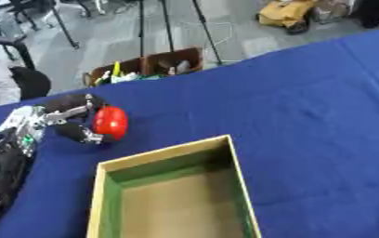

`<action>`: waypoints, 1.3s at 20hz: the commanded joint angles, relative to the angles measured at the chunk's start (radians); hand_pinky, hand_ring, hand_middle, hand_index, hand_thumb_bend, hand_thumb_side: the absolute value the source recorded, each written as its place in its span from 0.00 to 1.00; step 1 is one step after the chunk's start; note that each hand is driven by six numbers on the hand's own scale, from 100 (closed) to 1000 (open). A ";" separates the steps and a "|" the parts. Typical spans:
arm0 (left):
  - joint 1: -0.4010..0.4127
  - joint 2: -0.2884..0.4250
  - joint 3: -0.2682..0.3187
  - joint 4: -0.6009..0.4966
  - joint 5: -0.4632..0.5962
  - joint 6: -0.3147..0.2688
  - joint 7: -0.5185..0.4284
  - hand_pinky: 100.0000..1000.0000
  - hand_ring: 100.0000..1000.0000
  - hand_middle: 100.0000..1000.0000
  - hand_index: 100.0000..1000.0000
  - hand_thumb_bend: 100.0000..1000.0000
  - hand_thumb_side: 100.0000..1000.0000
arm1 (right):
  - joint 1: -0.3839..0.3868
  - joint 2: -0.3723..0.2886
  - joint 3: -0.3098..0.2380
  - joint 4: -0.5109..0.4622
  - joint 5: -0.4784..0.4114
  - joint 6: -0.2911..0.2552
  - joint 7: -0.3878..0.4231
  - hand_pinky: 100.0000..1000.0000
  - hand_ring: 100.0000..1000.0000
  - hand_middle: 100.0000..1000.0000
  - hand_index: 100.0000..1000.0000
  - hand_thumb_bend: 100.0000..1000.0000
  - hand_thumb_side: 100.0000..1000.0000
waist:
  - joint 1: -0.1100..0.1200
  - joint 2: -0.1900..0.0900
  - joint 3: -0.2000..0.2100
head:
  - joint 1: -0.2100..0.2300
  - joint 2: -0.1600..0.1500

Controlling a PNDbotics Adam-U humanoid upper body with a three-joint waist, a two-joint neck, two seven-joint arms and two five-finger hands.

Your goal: Pick up objects on the table and place them in the box.

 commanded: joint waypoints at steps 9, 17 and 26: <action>-0.004 0.035 0.006 -0.001 0.016 0.024 0.061 0.18 0.40 0.36 0.69 0.52 0.73 | -0.009 0.001 -0.006 -0.021 0.014 0.005 -0.008 0.24 0.36 0.35 0.58 0.13 0.81 | -0.002 -0.015 -0.008 | 0.013 -0.020; -0.003 0.041 0.014 -0.024 0.051 0.078 0.166 0.09 0.33 0.31 0.61 0.00 0.61 | -0.004 -0.003 -0.010 -0.021 0.006 0.009 -0.012 0.24 0.36 0.35 0.58 0.13 0.81 | -0.003 -0.027 -0.008 | 0.011 -0.014; 0.000 0.047 0.006 -0.022 0.097 0.098 0.242 0.05 0.29 0.28 0.57 0.00 0.59 | 0.006 -0.012 -0.017 -0.021 -0.009 0.015 -0.014 0.24 0.36 0.35 0.58 0.12 0.80 | -0.007 -0.048 0.002 | 0.010 -0.001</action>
